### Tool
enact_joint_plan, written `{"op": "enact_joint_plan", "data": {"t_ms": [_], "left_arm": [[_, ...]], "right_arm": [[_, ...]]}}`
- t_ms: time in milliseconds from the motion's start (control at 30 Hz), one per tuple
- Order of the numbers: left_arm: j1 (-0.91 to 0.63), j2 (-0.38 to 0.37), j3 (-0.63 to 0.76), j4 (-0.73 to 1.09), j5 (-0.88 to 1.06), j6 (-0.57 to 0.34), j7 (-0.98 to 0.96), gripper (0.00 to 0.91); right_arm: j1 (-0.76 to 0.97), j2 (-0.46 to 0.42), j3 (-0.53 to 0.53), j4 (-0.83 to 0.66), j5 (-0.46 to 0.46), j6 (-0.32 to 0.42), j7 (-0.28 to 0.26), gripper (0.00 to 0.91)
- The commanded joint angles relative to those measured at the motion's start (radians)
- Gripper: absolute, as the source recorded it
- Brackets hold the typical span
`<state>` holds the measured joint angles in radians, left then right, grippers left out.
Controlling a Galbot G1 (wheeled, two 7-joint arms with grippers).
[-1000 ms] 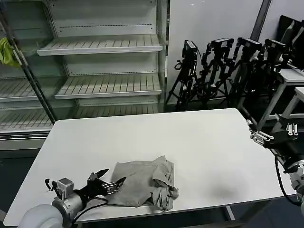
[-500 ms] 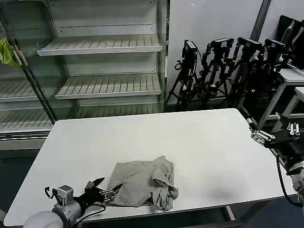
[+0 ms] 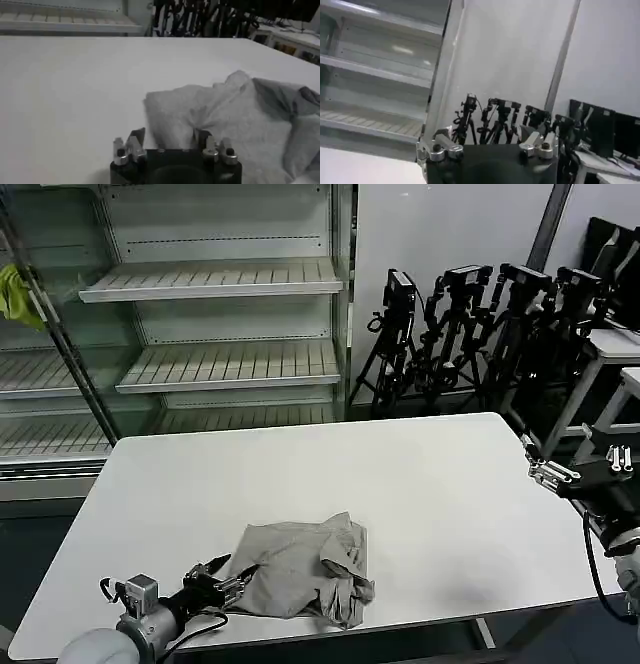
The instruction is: Fold and organize the clothes.
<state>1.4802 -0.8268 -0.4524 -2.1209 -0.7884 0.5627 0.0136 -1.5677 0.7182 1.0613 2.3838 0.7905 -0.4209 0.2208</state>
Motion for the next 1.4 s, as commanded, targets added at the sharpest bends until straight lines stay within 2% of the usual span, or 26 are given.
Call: {"op": "enact_joint_plan", "data": {"t_ms": [33, 267, 467, 633, 1067, 1267, 1400], "left_arm": [[0.0, -0.003, 0.009, -0.015, 0.001, 0.002, 0.01, 0.04], [-0.007, -0.011, 0.001, -0.026, -0.001, 0.002, 0.01, 0.05], [-0.001, -0.011, -0.06, -0.014, -0.013, 0.005, 0.004, 0.04], [0.008, -0.006, -0.18, 0.002, -0.07, 0.014, -0.016, 0.05], [0.055, 0.081, -0.512, 0.189, -0.094, 0.015, -0.054, 0.05], [0.064, 0.126, -0.652, 0.273, -0.056, 0.014, -0.072, 0.05], [0.064, 0.165, -0.743, 0.309, 0.043, 0.004, -0.055, 0.05]], "right_arm": [[0.004, -0.005, 0.0, -0.004, 0.002, 0.0, 0.001, 0.907], [0.005, -0.003, 0.001, -0.005, 0.002, 0.001, 0.0, 0.907], [0.011, -0.006, -0.003, -0.011, 0.004, 0.004, -0.002, 0.907], [0.042, -0.023, -0.027, -0.022, 0.006, 0.01, -0.005, 0.907], [0.096, -0.056, -0.047, -0.043, 0.04, 0.037, -0.019, 0.907], [0.108, -0.066, -0.037, -0.041, 0.068, 0.042, -0.019, 0.907], [0.107, -0.069, -0.032, -0.033, 0.078, 0.043, -0.019, 0.907]]}}
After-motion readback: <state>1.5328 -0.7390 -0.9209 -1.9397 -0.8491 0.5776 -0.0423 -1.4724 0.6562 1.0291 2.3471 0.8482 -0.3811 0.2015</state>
